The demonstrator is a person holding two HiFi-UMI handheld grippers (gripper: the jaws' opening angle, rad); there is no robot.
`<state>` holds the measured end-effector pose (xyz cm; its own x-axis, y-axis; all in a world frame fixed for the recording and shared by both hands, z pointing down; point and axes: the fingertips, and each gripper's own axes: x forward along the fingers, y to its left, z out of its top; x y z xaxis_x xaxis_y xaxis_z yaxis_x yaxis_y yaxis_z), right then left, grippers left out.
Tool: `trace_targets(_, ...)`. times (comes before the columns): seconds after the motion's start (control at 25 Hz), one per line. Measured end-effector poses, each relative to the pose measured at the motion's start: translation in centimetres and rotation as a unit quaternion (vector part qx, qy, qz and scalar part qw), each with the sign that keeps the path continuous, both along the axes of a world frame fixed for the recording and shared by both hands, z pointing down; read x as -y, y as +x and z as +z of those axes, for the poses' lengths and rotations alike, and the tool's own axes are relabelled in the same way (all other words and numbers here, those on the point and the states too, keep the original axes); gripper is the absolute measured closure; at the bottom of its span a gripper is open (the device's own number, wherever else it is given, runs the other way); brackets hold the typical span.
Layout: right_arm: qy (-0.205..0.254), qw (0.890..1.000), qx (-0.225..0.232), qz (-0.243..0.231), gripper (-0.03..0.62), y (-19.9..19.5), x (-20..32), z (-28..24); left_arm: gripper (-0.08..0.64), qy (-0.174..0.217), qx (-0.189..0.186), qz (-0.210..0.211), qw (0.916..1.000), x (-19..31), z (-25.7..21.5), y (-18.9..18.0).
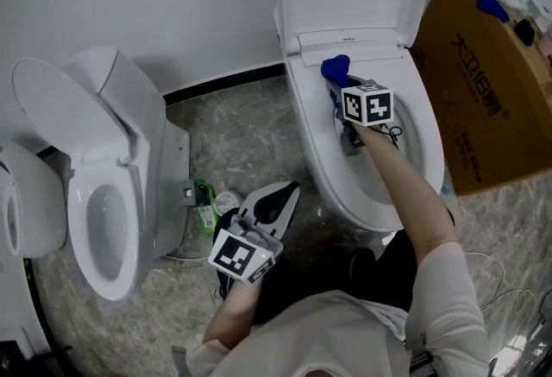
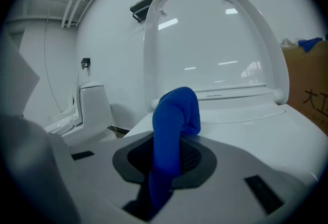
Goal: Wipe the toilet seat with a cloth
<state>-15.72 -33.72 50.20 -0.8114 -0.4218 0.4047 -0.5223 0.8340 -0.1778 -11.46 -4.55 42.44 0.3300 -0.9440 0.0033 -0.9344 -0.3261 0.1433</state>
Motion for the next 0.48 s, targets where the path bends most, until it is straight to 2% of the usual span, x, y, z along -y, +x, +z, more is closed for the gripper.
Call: trace_targets(0.48, -0.009, 0.999, -0.013, -0.048, 0.541, -1.1, -3.2, -0.2, 0.555, 0.000, 0.007, -0.001, 1.0000, -0.5, -0.3, 0.4)
